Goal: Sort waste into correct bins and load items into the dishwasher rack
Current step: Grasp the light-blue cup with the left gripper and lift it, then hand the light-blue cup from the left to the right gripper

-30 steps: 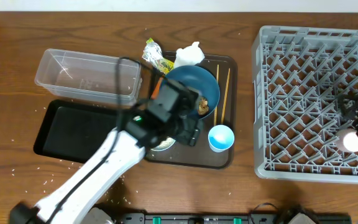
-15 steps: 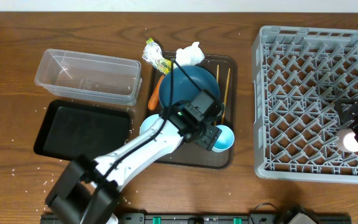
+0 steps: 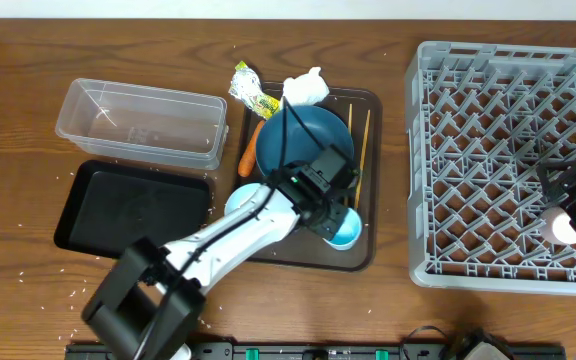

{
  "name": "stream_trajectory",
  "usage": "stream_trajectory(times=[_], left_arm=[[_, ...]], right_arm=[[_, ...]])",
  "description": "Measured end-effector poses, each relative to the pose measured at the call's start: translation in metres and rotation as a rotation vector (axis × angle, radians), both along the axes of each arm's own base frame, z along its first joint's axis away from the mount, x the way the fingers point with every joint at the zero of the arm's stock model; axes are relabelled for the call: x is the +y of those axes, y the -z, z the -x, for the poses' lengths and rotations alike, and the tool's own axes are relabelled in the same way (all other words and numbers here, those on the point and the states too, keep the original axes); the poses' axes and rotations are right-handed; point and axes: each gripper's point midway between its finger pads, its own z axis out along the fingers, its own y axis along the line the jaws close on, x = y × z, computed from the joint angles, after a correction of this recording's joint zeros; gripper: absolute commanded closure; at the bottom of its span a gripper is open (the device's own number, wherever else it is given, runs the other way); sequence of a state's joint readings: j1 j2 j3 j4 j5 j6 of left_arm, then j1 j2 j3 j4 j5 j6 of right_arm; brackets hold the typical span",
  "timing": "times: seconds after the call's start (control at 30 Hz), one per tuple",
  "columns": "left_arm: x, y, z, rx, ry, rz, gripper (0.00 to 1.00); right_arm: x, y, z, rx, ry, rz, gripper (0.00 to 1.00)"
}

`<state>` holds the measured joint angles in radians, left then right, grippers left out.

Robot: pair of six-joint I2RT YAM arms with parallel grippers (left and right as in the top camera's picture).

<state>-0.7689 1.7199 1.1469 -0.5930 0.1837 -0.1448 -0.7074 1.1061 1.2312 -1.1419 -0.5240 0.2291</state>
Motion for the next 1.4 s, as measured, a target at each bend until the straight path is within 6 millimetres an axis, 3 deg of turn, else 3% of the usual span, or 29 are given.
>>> stream_trajectory(times=[0.1,0.2,0.33,0.43,0.5,0.73,0.9,1.1,1.23,1.3,1.4], left_arm=[[0.018,-0.026,-0.008,0.000,-0.052,0.028,0.94],[0.027,-0.080,-0.028,-0.066,-0.109,0.172,0.94],[0.053,-0.159,-0.046,-0.156,-0.172,0.418,0.94],[0.077,-0.199,-0.050,-0.177,-0.196,0.578,0.94],[0.082,-0.214,-0.046,-0.158,-0.181,0.666,0.94],[0.067,-0.249,-0.017,-0.022,-0.022,0.919,0.94],[0.059,-0.272,-0.001,0.032,0.087,1.043,0.94],[0.057,-0.283,0.008,0.075,0.131,1.100,0.94],[0.056,-0.288,0.008,0.079,0.137,1.115,0.94],[0.056,-0.290,0.008,0.077,0.143,1.121,0.94],[0.056,-0.291,0.008,0.078,0.145,1.125,0.92]], right_arm=[[0.005,-0.003,-0.003,-0.029,-0.053,0.009,0.12],[0.022,-0.012,-0.012,-0.092,-0.166,0.013,0.13],[0.068,-0.021,-0.023,-0.168,-0.389,-0.001,0.13],[0.112,-0.030,-0.026,-0.230,-0.585,-0.016,0.13],[0.142,-0.040,-0.029,-0.301,-0.719,-0.020,0.13],[0.245,-0.086,-0.016,-0.615,-1.178,-0.024,0.09],[0.297,-0.105,0.009,-0.765,-1.400,-0.039,0.09],[0.324,-0.106,0.018,-0.822,-1.514,-0.067,0.13],[0.337,-0.102,0.023,-0.831,-1.571,-0.092,0.28],[0.341,-0.102,0.025,-0.841,-1.590,-0.097,0.30],[0.344,-0.103,0.027,-0.855,-1.605,-0.100,0.45]])
